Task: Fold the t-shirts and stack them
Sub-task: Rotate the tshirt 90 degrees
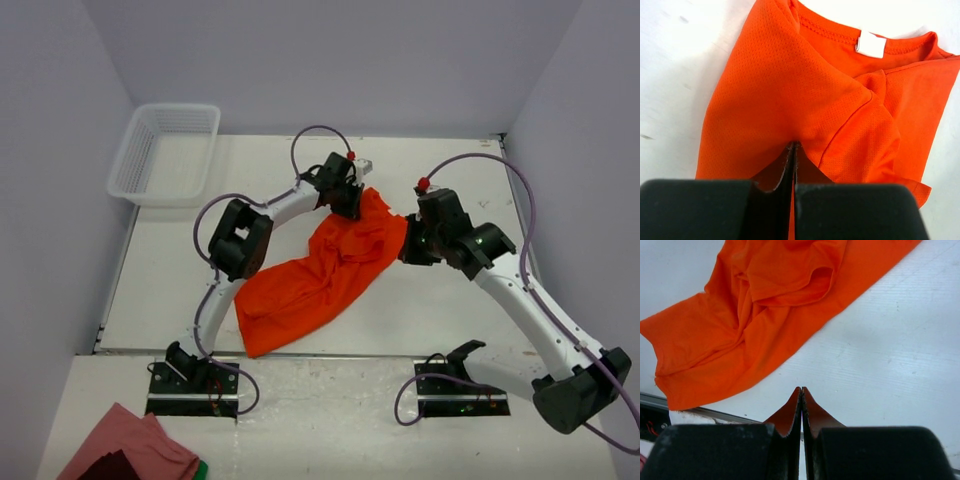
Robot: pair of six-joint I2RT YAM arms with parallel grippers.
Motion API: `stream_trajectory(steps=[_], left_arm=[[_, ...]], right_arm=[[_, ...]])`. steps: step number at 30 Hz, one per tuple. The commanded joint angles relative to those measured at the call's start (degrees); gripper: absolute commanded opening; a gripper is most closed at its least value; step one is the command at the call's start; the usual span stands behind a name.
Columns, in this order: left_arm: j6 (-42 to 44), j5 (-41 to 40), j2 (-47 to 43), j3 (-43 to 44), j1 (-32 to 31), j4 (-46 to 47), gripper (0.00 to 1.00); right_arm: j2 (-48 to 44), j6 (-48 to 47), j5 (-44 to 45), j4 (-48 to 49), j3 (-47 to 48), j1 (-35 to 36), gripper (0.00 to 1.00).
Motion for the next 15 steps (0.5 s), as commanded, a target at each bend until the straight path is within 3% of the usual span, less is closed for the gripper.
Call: stream_trajectory(steps=[1,7,12,15], left_arm=[[0.02,1.81,4.18,4.67,5.36,1.05,0.00],[-1.39,5.76,8.76,13.20,11.69,0.26,0.00],[-2.62,7.43,9.20,15.24,16.53,1.22,0.00],[-3.32,6.65,8.77,14.19,20.83,1.57,0.00]], right_arm=[[2.46,0.57,-3.20,3.80,-0.05,0.71,0.00],[15.54,-1.45,-4.09,8.10,2.40,6.15,0.00],[29.60,-3.12,-4.61,9.07,12.22,9.41,0.00],[38.82,-4.09,-9.25,10.12,19.10,12.65,0.00]])
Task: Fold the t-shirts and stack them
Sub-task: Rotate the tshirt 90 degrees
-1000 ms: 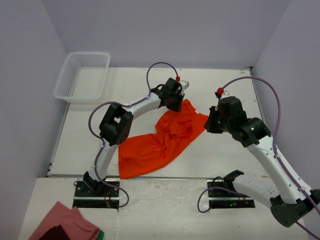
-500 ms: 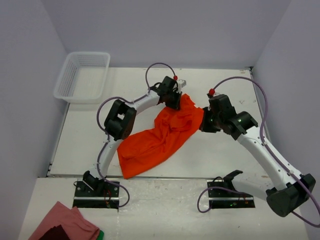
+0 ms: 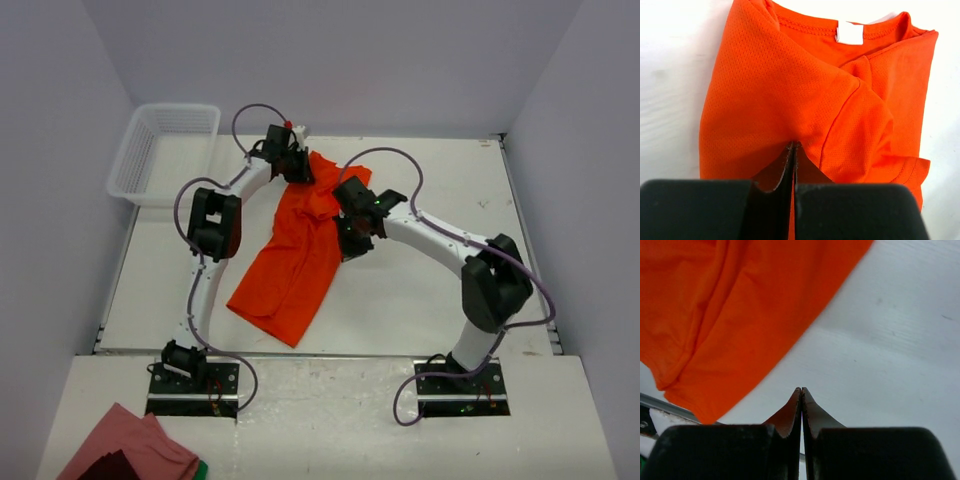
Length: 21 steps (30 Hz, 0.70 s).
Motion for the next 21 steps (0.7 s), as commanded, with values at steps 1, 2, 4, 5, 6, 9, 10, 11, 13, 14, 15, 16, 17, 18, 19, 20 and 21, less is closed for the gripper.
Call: stream_trajectory(steps=[1,2,4,5,6,9,10,11,13,14,15,16,17,18,19,20,21], left_arm=[[-1.44,0.59,-0.15,0.50,3.90,0.50,0.00],[-1.62,0.94,-0.59,-0.29,4.52,0.77,0.00],[-1.27,0.51,-2.08,-3.10,5.23,1.56,0.00],[-0.92,-0.10,-2.79,-3.89,5.31,1.56,0.00],[-0.31,-0.37,-4.18,-4.94,5.31,2.17,0.00],[-0.21,-0.46,-5.51,-7.94,5.31,2.70,0.00],[-0.13,-0.55,-5.52,-8.12,5.31,2.35,0.00],[-0.04,-0.98,-5.43,-8.12,5.40,2.00,0.00],[-0.39,-1.78,-5.95,-9.25,5.49,1.91,0.00],[-0.48,-1.61,-6.22,-9.87,5.49,2.26,0.00],[-0.56,-1.60,-6.74,-10.49,5.49,2.96,0.00],[-0.83,-1.69,-7.10,-11.62,5.49,3.23,0.00],[-0.92,-1.60,-7.27,-12.16,5.49,3.49,0.00],[-0.92,-1.52,-7.54,-12.60,5.49,3.67,0.00],[-1.00,-1.60,-7.54,-12.95,5.49,3.49,0.00],[-1.00,-1.78,-7.63,-13.13,5.49,3.32,0.00],[-1.00,-1.87,-7.80,-13.74,5.49,3.23,0.00]], right_arm=[[6.06,-1.99,-6.14,3.46,8.90,3.42,0.00],[7.73,-1.99,-7.20,3.46,12.04,4.03,0.00],[10.83,-1.82,-8.96,3.20,14.96,5.61,0.00],[13.52,-1.56,-9.57,3.20,17.06,5.97,0.00],[14.59,-1.38,-10.89,3.55,17.69,6.41,0.00],[18.38,-0.76,-12.39,4.52,19.46,8.34,0.00],[19.25,-0.59,-12.65,4.61,19.72,9.21,0.00],[20.92,-0.15,-12.74,4.96,20.16,9.75,0.00],[22.42,-0.06,-12.83,5.31,20.25,11.06,0.00],[23.73,-0.06,-12.48,5.66,20.25,11.50,0.00],[24.18,-0.06,-12.05,5.58,20.34,11.86,0.00],[24.71,-0.06,-11.69,5.57,20.42,12.30,0.00],[24.97,0.03,-11.60,6.01,20.34,12.30,0.00],[25.50,0.03,-11.86,6.27,20.25,12.30,0.00],[25.85,-0.14,-11.87,6.28,20.42,12.30,0.00],[26.20,-0.06,-11.87,6.28,20.43,12.30,0.00],[26.82,-0.06,-11.69,6.28,20.43,12.30,0.00]])
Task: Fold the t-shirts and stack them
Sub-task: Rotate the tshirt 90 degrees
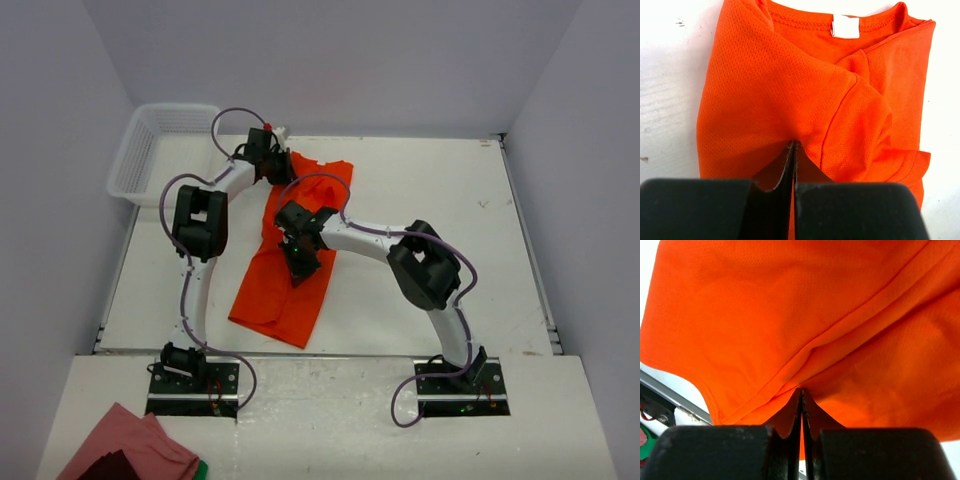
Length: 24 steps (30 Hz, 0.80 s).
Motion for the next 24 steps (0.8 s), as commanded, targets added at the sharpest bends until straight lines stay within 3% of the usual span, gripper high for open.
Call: stream_trajectory(steps=[1,10,24], left_arm=[[0.31,-1.60,-2.18,-2.64,-0.39,-2.34,0.00],[-1.54,-3.89,-6.05,-10.46,0.40,-0.59,0.00],[-3.21,-7.58,-12.29,-19.34,0.58,0.12,0.00]], right_arm=[[0.44,0.27,-0.83,1.45,1.83,-0.18,0.00],[-0.26,3.43,-1.44,5.92,-7.32,0.08,0.00],[-9.92,9.58,1.28,13.75,-30.69,1.23,0.00]])
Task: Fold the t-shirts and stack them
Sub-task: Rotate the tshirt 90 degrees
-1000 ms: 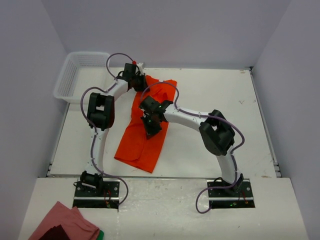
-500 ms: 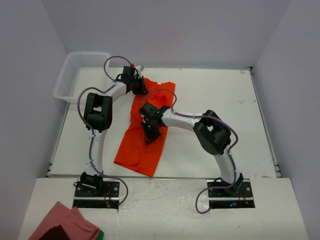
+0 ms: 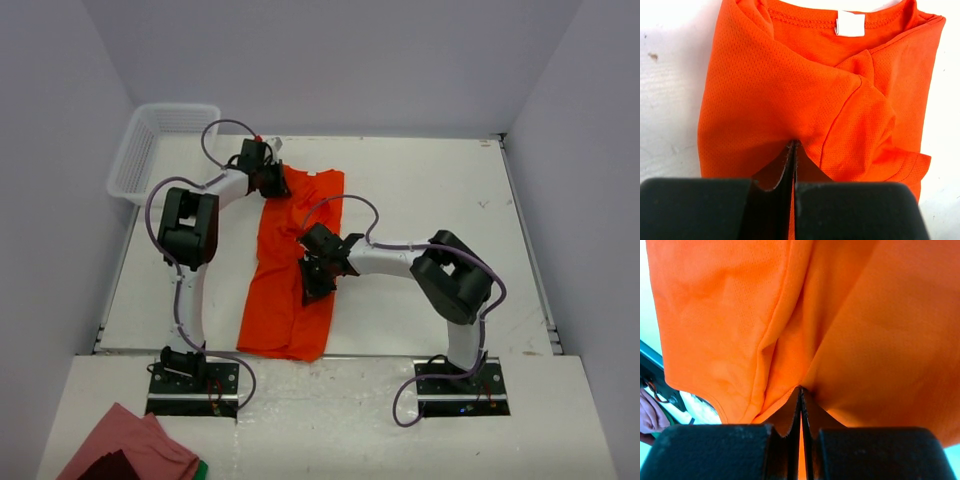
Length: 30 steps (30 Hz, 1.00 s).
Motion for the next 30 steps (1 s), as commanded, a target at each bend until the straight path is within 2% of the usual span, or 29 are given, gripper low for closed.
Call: stream_trajectory(steps=[1,13,20,26,27,28,29,30], left_arm=[[0.07,-4.04,-2.33,-2.88,0.40,-3.53,0.00],[0.24,-3.43,-5.40,-6.49,0.32,-1.96,0.00],[0.69,-0.44,-3.82,-4.29,0.05,-1.60,0.00],[1.30,-0.35,-5.23,-3.50,-0.56,-1.07,0.00],[1.30,-0.18,-5.58,-3.33,-0.56,-1.07,0.00],[1.39,-0.18,-6.02,-3.06,-0.56,-1.07,0.00],[1.39,-0.18,-7.06,-2.80,-0.65,-1.07,0.00],[1.21,-0.44,-7.68,-2.71,-0.83,-1.16,0.00]], right_arm=[[0.26,0.32,5.78,-4.59,-6.45,0.92,0.00],[-7.21,-1.08,13.94,-7.13,-8.84,1.09,0.00],[-12.05,-3.81,23.09,-17.06,5.12,0.75,0.00],[-8.20,-7.41,26.78,-25.06,22.00,-2.41,0.02],[-6.88,-7.50,27.14,-25.67,23.58,-2.94,0.05],[-6.09,-7.76,26.71,-26.38,26.30,-3.56,0.20],[-5.12,-7.85,25.92,-26.99,28.06,-5.48,0.29],[-4.07,-7.42,25.30,-27.69,29.47,-6.80,0.52]])
